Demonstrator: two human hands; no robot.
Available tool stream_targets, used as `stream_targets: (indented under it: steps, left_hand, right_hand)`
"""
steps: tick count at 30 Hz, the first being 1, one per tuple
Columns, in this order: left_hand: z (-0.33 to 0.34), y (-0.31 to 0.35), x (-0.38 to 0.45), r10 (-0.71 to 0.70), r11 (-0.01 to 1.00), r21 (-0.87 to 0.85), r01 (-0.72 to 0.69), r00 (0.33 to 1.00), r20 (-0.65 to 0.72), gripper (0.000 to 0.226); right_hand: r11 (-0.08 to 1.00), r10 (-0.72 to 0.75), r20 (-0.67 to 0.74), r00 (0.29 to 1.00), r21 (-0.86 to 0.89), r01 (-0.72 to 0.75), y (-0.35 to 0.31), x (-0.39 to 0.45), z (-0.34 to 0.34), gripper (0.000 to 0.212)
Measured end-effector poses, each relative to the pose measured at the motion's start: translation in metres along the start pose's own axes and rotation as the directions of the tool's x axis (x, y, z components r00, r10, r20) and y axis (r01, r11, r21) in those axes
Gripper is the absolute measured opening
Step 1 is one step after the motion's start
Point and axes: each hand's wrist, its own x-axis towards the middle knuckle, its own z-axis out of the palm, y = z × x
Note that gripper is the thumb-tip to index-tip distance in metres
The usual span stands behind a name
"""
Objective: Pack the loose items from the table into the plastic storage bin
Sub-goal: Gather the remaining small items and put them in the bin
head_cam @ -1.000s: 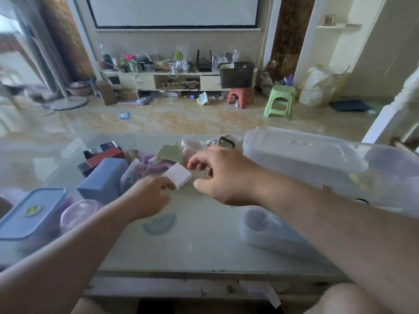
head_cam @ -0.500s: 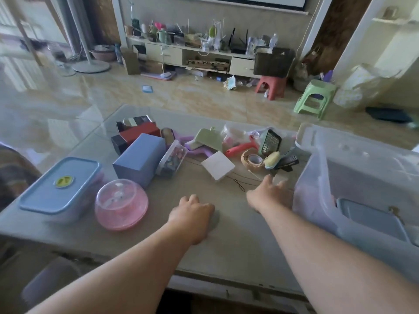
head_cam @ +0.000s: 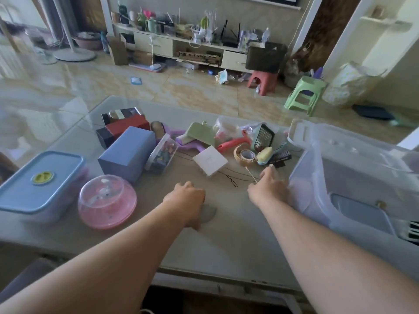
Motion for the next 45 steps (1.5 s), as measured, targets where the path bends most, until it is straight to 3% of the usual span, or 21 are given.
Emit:
stream_targets:
  steps: [3, 6, 10, 15, 17, 19, 22, 25, 29, 33, 38, 41, 45]
  left_hand:
    - [0.006, 0.000, -0.005, -0.011, 1.000, 0.013, 0.011, 0.999, -0.039, 0.067]
    - [0.009, 0.002, -0.010, 0.013, 1.000, 0.021, -0.012, 0.998, -0.056, 0.043]
    - [0.013, -0.002, -0.017, 0.053, 0.999, -0.005, -0.053, 0.995, -0.088, 0.051]
    - [0.022, -0.008, -0.033, 0.075, 0.997, -0.003, -0.075, 0.997, -0.014, 0.061]
    - [0.025, -0.009, -0.039, 0.102, 0.994, 0.024, -0.103, 0.995, 0.017, 0.055]
    - [0.027, -0.008, -0.042, 0.122, 0.991, 0.055, -0.123, 0.992, 0.020, 0.049]
    - [0.027, -0.002, -0.044, 0.102, 0.993, 0.057, -0.103, 0.994, 0.029, 0.049]
    - [0.012, 0.006, -0.035, 0.089, 0.996, -0.031, -0.088, 0.995, 0.036, 0.045]
    - [-0.016, 0.028, 0.008, 0.119, 0.979, -0.134, -0.152, 0.967, -0.226, 0.024]
    - [-0.034, 0.065, 0.058, 0.224, 0.967, -0.050, -0.249, 0.928, -0.298, 0.047]
    - [-0.038, 0.107, 0.117, 0.410, 0.908, 0.194, -0.371, 0.884, -0.226, 0.066]
    - [-0.026, 0.118, 0.147, 0.475, 0.853, 0.322, -0.411, 0.867, -0.153, 0.056]
    - [-0.034, 0.124, 0.143, 0.420, 0.868, 0.346, -0.357, 0.899, -0.127, 0.035]
  right_hand:
    - [0.962, 0.022, -0.056, 0.998, 0.272, -0.006, -0.001, -0.017, -0.011, 0.029]
    - [0.901, -0.040, -0.085, 0.996, 0.429, 0.073, 0.000, -0.044, -0.023, 0.022]
    - [0.885, -0.247, 0.106, 0.963, 0.430, 0.179, 0.014, -0.084, -0.021, 0.017]
    - [0.879, -0.188, 0.291, 0.938, 0.476, 0.029, 0.025, -0.095, -0.001, 0.020]
    - [0.895, -0.184, 0.304, 0.935, 0.445, 0.031, 0.027, -0.093, 0.004, 0.023]
    - [0.925, -0.234, 0.280, 0.931, 0.359, 0.125, 0.027, -0.093, 0.005, 0.029]
    - [0.933, -0.329, 0.287, 0.900, 0.247, 0.262, 0.028, -0.092, 0.006, 0.056]
    - [0.927, -0.371, 0.321, 0.871, 0.076, 0.367, 0.031, -0.088, 0.010, 0.051]
    - [0.933, -0.353, 0.222, 0.909, 0.006, 0.361, 0.050, -0.087, 0.014, 0.045]
    - [0.912, -0.405, 0.008, 0.914, 0.078, 0.404, 0.080, -0.091, 0.038, 0.051]
    - [0.891, -0.429, -0.159, 0.889, 0.087, 0.446, 0.083, -0.089, 0.052, 0.045]
    - [0.881, -0.444, -0.187, 0.876, 0.088, 0.465, 0.084, -0.088, 0.055, 0.043]
    - [0.890, -0.422, -0.189, 0.887, 0.100, 0.444, 0.083, -0.090, 0.054, 0.046]
